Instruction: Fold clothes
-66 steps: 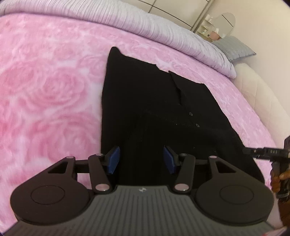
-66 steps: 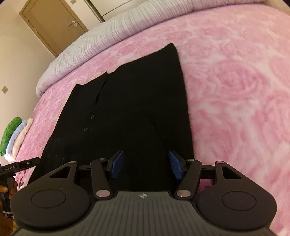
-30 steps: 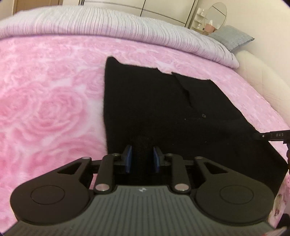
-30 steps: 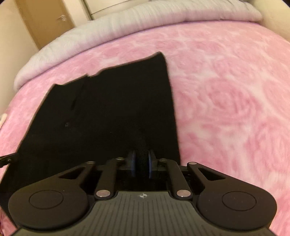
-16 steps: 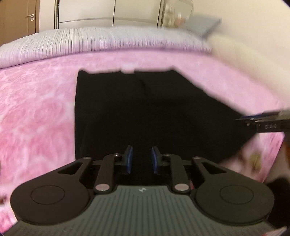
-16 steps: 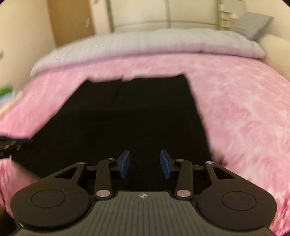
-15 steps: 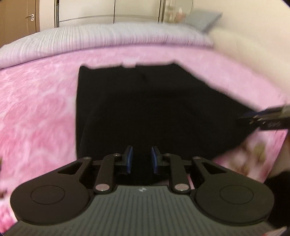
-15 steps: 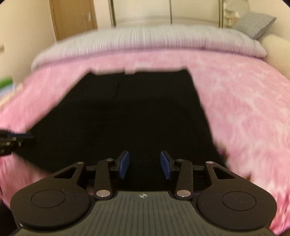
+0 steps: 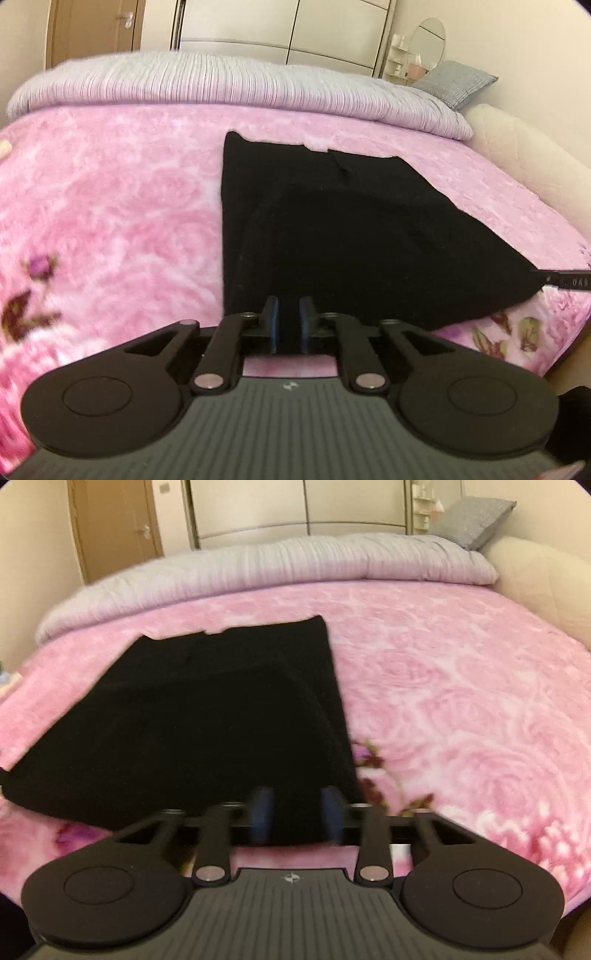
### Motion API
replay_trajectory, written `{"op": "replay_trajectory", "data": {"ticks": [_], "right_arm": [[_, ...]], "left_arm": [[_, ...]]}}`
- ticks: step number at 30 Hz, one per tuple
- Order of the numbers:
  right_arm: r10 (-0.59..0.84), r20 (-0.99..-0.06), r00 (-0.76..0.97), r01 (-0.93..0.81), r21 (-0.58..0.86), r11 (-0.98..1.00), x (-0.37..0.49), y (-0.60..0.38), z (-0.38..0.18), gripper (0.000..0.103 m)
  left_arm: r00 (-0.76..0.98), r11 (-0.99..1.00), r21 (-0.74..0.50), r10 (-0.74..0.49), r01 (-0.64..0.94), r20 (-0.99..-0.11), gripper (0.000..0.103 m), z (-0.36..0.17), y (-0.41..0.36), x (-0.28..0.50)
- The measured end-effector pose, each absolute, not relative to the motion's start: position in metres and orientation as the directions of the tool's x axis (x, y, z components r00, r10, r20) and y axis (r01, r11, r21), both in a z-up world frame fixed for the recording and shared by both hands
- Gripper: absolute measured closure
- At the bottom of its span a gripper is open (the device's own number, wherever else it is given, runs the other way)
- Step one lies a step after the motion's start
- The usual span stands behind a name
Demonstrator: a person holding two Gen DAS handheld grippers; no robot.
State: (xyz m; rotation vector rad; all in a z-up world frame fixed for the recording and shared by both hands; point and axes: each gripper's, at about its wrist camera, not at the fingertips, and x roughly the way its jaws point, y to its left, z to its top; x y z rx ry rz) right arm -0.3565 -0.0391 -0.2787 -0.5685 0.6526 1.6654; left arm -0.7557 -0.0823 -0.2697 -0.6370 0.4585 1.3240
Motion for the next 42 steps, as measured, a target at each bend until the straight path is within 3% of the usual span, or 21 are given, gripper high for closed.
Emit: {"op": "replay_trajectory", "data": {"ticks": [4, 6, 8, 9, 11, 15, 29, 42], "right_arm": [[0.676, -0.720, -0.154, -0.988, 0.118, -0.099, -0.351, -0.041, -0.294, 0.059], [0.649, -0.754, -0.101, -0.994, 0.105, -0.032, -0.349, -0.044, -0.289, 0.046], [0.625, -0.778, -0.066, -0.995, 0.097, 0.016, -0.351, -0.050, -0.283, 0.044], [0.615, -0.786, -0.061, -0.994, 0.101, 0.031, -0.353, -0.053, -0.279, 0.043], [0.598, -0.800, -0.047, -0.994, 0.099, 0.054, -0.358, -0.061, -0.271, 0.026], [0.592, -0.806, -0.007, -0.999, 0.028, 0.027, -0.388, -0.076, -0.251, 0.015], [0.663, -0.747, -0.055, -0.995, -0.014, -0.098, -0.441, -0.129, -0.193, 0.015], [0.662, -0.746, -0.067, -0.994, -0.009, -0.110, -0.446, -0.131, -0.192, 0.015]], "left_arm": [[0.159, 0.049, -0.174, 0.689, -0.984, -0.707, 0.092, -0.280, -0.073, -0.756], [0.105, 0.025, -0.121, 0.685, -0.992, -0.721, 0.089, -0.270, -0.079, -0.748], [0.048, 0.004, -0.062, 0.687, -0.998, -0.725, 0.078, -0.259, -0.088, -0.740], [0.038, 0.000, -0.052, 0.690, -0.999, -0.723, 0.078, -0.255, -0.092, -0.737], [0.048, -0.004, -0.071, 0.690, -0.997, -0.723, 0.078, -0.249, -0.102, -0.735], [0.070, 0.003, -0.094, 0.690, -0.996, -0.720, 0.069, -0.239, -0.122, -0.726], [0.069, 0.023, -0.079, 0.755, -0.997, -0.652, 0.054, -0.196, -0.172, -0.711], [0.083, 0.041, -0.080, 0.752, -0.996, -0.654, 0.050, -0.196, -0.173, -0.709]]}}
